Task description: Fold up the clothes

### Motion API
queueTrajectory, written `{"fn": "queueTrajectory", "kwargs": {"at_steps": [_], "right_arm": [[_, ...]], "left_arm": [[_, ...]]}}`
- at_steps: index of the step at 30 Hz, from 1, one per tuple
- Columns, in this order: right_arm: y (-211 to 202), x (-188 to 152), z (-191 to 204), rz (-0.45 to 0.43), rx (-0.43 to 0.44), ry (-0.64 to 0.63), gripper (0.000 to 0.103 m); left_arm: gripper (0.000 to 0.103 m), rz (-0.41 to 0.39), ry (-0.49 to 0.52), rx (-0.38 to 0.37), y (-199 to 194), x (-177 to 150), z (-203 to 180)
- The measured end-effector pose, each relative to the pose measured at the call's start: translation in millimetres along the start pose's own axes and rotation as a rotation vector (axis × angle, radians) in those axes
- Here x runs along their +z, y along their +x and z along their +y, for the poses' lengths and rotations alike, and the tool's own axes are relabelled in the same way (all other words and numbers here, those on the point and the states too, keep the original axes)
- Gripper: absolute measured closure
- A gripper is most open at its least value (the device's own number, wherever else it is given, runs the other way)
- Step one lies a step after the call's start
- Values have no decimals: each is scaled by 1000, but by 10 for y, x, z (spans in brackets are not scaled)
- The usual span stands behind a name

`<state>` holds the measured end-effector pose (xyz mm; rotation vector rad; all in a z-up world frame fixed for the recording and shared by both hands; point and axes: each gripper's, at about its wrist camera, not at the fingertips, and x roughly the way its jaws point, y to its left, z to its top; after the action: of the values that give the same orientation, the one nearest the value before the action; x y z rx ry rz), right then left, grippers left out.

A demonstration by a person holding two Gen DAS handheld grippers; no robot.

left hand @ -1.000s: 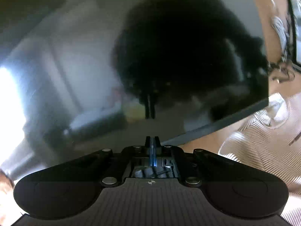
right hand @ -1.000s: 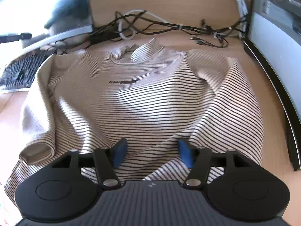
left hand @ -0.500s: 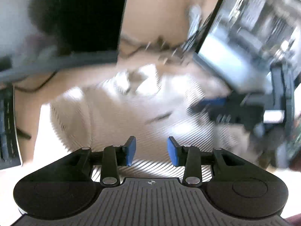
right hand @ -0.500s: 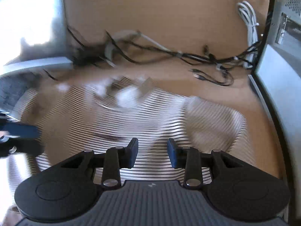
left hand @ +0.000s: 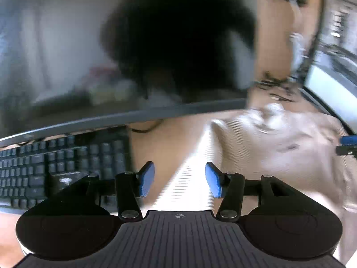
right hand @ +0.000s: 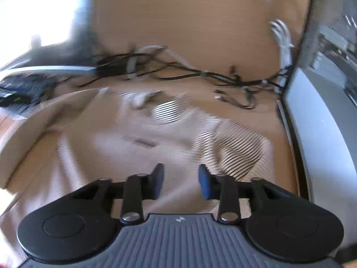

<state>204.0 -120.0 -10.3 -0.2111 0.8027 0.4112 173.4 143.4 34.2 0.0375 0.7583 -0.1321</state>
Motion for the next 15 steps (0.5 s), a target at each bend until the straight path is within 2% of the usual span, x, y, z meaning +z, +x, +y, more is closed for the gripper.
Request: {"fn": "queueTrajectory", "kwargs": {"at_steps": [3, 4, 6, 7, 9, 12, 15], "right_arm": [[-1, -95, 282, 38, 76, -13, 67], [43, -133, 377, 41, 74, -19, 67], [123, -179, 480, 56, 47, -10, 68], [142, -199, 502, 64, 36, 6, 68], [38, -243, 457, 58, 19, 29, 67], [-166, -333, 365, 45, -30, 31, 67], [-323, -568, 228, 78, -81, 56, 66]], "left_arm": [[29, 29, -2, -190, -13, -63, -290], [29, 55, -4, -258, 27, -115, -415], [31, 116, 17, -329, 160, -258, -660], [37, 146, 29, -358, 224, -329, -776], [44, 188, 69, -308, 303, -459, -892], [44, 181, 91, -209, 246, -573, -861], [44, 189, 81, -130, 174, -638, -745]]}}
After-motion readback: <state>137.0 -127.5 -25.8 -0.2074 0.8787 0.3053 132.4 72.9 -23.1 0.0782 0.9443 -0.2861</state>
